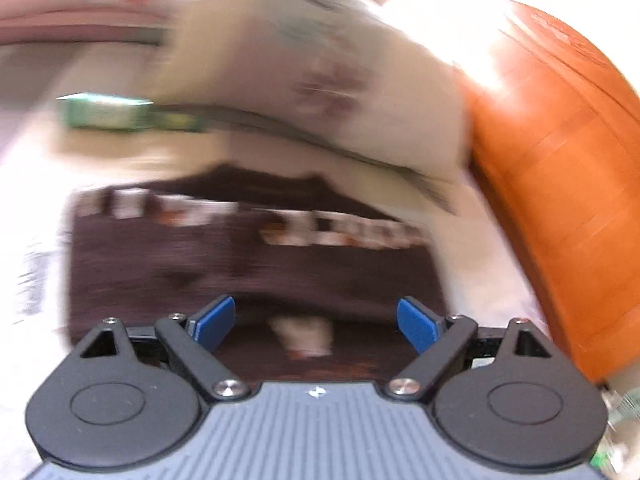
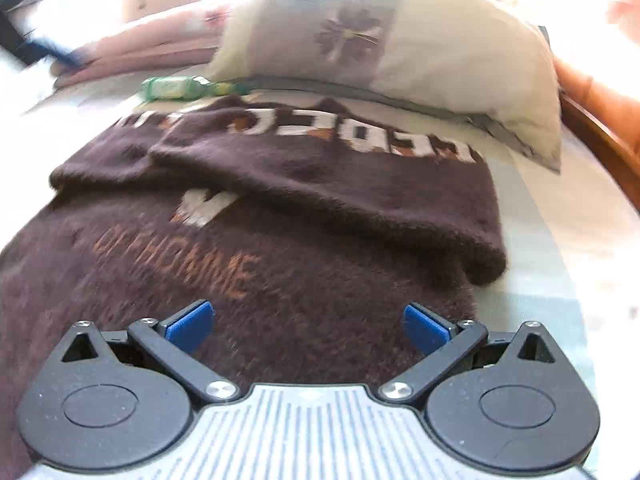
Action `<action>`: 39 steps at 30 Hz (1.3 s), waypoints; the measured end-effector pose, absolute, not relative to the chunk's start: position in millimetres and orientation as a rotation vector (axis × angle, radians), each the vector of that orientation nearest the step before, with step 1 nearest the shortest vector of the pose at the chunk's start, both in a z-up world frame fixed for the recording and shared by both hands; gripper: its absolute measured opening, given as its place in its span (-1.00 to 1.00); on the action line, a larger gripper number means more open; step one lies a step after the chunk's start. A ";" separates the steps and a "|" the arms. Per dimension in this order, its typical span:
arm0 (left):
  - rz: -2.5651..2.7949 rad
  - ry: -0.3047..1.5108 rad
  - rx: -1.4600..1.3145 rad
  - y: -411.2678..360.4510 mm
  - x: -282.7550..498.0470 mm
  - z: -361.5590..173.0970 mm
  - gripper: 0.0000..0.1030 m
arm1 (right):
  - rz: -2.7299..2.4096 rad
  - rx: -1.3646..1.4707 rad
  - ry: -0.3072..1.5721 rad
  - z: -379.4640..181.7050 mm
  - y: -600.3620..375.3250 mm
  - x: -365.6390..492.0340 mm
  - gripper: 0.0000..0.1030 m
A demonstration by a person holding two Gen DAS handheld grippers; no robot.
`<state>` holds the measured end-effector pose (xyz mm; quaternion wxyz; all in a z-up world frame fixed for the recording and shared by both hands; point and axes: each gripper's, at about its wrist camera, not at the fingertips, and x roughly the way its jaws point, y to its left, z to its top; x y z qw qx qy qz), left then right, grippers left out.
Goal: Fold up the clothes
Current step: 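Raise both tools back above the sweater with sleeves folded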
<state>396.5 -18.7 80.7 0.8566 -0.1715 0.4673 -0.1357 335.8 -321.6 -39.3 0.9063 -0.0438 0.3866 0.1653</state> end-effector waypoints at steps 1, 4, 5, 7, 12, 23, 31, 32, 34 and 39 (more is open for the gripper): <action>-0.247 0.975 -0.369 -4.2 394.2 80.0 0.72 | 0.338 -0.069 0.805 -41.0 -321.5 340.3 1.00; -0.222 1.022 -0.491 20.0 392.7 34.7 0.72 | 0.337 -0.002 0.818 -45.1 -320.6 353.1 1.00; -0.224 1.034 -0.524 26.5 392.1 19.7 0.72 | 0.344 0.015 0.816 -45.8 -319.7 355.8 1.00; -0.202 1.044 -0.535 33.2 392.6 -5.7 0.72 | 0.345 0.024 0.820 -48.1 -317.1 361.1 1.00; -0.146 1.042 -0.567 58.0 381.3 -44.2 0.70 | 0.348 -0.032 0.824 -54.4 -314.4 364.3 1.00; -0.234 0.961 -0.326 31.4 318.1 4.0 0.70 | 0.345 -0.115 0.819 -58.7 -317.1 350.2 1.00; -0.308 0.821 -0.130 1.0 261.4 25.4 0.71 | 0.278 -0.063 0.888 -28.4 -314.1 289.5 1.00; -0.306 0.815 -0.122 -2.9 256.0 21.4 0.71 | 0.264 -0.073 0.891 -26.0 -311.9 281.3 1.00; -0.312 0.811 -0.103 -13.2 242.4 10.4 0.71 | 0.254 -0.072 0.899 -23.4 -308.4 267.0 1.00; -0.341 0.827 -0.036 -32.3 219.2 -30.4 0.71 | 0.254 -0.014 0.923 -33.9 -304.4 242.7 1.00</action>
